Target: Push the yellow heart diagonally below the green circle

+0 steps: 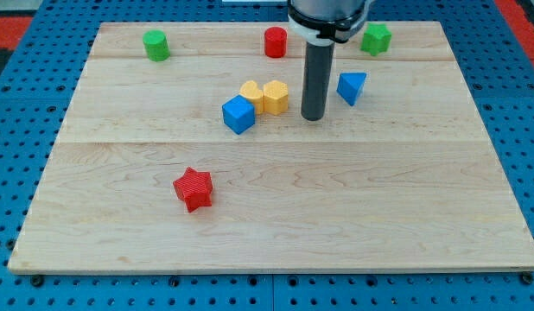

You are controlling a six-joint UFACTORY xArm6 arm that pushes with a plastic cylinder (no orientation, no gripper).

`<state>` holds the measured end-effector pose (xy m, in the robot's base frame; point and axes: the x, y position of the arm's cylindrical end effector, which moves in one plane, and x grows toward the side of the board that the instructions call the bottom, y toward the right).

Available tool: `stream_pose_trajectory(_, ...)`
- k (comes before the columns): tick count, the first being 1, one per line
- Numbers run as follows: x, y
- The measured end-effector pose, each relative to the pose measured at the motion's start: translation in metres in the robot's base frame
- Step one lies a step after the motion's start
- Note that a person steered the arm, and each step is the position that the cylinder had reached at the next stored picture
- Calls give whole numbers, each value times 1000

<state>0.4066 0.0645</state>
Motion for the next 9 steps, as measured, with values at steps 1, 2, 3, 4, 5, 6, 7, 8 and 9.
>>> stream_pose_trajectory(1,21,1)
stream_pose_trajectory(2,39,-12)
stream_pose_trajectory(3,7,6)
stream_pose_trajectory(4,-38,18)
stream_pose_trajectory(5,-60,12)
stream_pose_trajectory(6,-91,7)
stream_pose_trajectory(7,-80,-35)
stream_pose_trajectory(8,-33,-47)
stream_pose_trajectory(9,-29,-86)
